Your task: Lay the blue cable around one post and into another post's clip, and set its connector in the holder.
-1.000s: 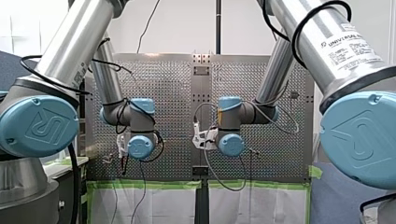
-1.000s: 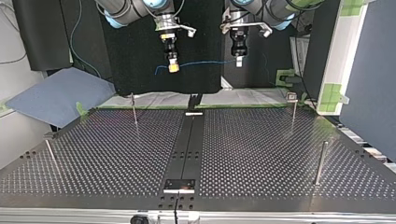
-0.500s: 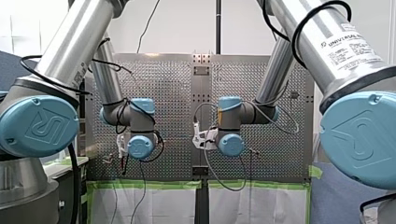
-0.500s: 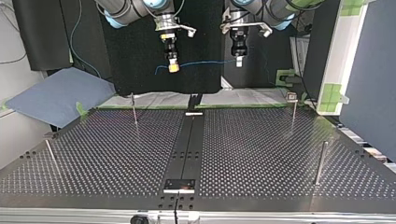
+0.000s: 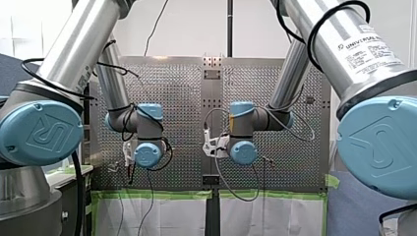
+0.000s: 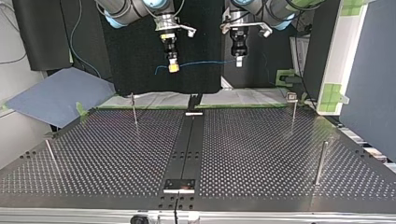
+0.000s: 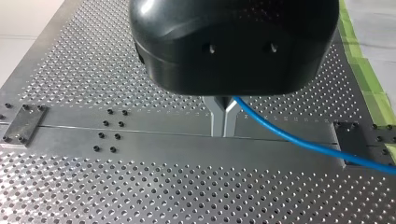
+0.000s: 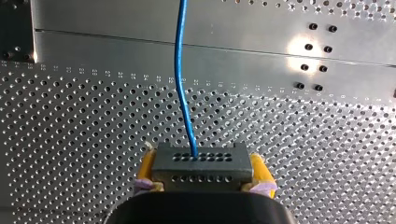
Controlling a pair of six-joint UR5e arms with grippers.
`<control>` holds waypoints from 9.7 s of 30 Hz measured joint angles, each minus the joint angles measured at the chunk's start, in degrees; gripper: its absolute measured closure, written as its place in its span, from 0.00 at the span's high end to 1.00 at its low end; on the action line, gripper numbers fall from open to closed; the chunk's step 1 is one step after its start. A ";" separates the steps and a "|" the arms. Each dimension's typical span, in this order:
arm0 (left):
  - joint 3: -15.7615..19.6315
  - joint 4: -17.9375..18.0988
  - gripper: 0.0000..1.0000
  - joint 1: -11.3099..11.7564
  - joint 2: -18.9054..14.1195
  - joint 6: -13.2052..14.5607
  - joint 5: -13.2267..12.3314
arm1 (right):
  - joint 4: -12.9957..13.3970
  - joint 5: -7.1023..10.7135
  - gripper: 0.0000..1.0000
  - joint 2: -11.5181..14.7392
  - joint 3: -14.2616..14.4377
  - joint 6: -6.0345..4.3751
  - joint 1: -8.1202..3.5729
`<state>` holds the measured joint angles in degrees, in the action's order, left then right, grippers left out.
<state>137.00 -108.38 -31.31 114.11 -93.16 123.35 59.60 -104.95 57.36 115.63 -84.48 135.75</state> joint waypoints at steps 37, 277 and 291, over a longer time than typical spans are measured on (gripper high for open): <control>0.00 0.00 0.00 0.00 0.00 0.00 0.00 | 0.00 0.00 0.00 0.00 0.00 0.00 0.00; -3.24 -13.84 0.10 5.20 -10.73 -4.02 7.85 | -19.75 3.09 0.00 5.44 -10.68 -4.53 4.66; -9.26 -20.61 0.10 6.74 -17.53 -10.71 11.52 | -25.36 4.51 0.00 12.30 -16.53 -3.88 4.84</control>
<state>127.74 -128.99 -24.57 96.58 -103.87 134.86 34.24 -100.44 69.66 99.10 -88.36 140.59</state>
